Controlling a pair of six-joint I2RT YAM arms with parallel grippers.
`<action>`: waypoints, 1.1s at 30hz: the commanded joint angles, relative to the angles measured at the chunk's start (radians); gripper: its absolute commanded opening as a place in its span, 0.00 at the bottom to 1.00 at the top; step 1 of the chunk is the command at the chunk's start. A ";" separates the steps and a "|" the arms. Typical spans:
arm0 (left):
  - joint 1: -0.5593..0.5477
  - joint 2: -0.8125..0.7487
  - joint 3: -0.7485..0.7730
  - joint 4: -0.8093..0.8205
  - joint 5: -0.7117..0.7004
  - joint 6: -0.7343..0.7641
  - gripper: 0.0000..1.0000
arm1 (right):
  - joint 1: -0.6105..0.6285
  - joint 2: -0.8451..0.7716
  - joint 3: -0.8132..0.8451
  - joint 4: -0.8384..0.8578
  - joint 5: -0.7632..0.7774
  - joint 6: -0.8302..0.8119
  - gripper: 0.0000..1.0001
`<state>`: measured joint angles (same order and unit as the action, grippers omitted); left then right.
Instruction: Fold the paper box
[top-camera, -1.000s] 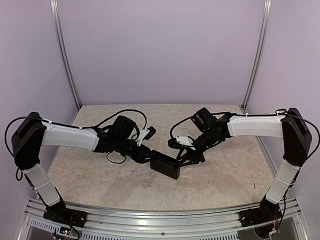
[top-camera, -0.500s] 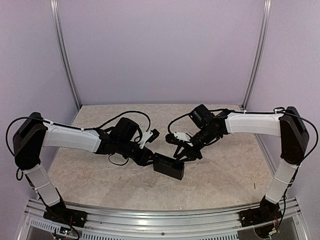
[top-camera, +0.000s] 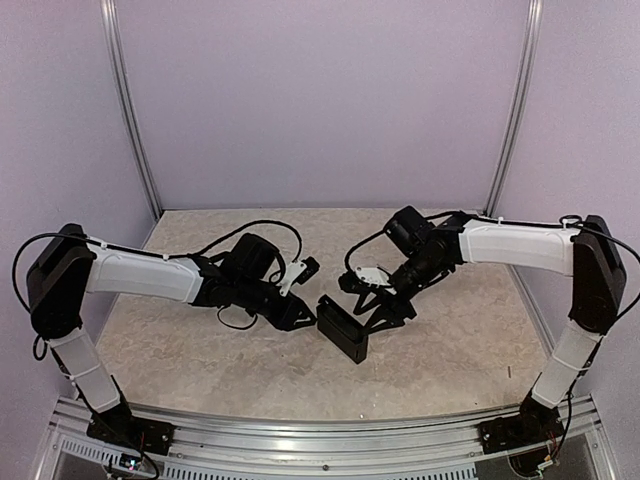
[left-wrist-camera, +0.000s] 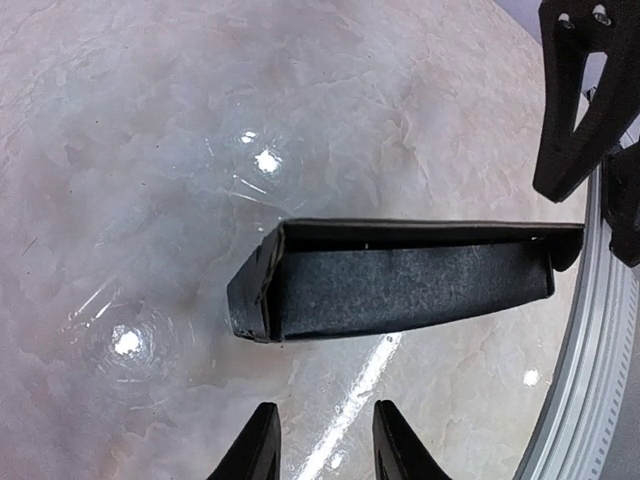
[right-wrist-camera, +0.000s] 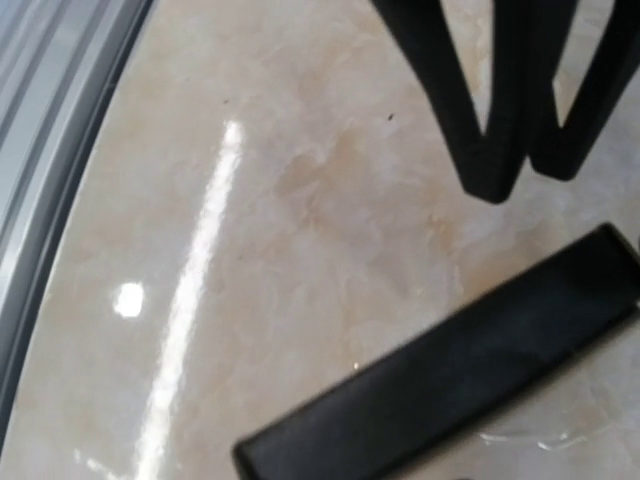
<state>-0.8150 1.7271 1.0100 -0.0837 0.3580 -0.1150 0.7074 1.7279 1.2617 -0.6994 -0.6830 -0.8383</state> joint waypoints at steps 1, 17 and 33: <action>-0.003 0.014 0.024 -0.016 -0.006 0.019 0.32 | -0.008 -0.043 -0.008 -0.096 0.028 -0.080 0.55; 0.010 0.048 0.124 -0.032 -0.030 0.058 0.35 | -0.005 -0.068 -0.086 0.060 0.093 0.075 0.51; 0.010 0.127 0.186 -0.043 0.008 0.067 0.34 | 0.001 -0.060 -0.100 0.054 0.075 0.035 0.48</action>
<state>-0.8074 1.8458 1.1744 -0.1059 0.3431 -0.0597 0.7048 1.6882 1.1790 -0.6189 -0.5888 -0.7700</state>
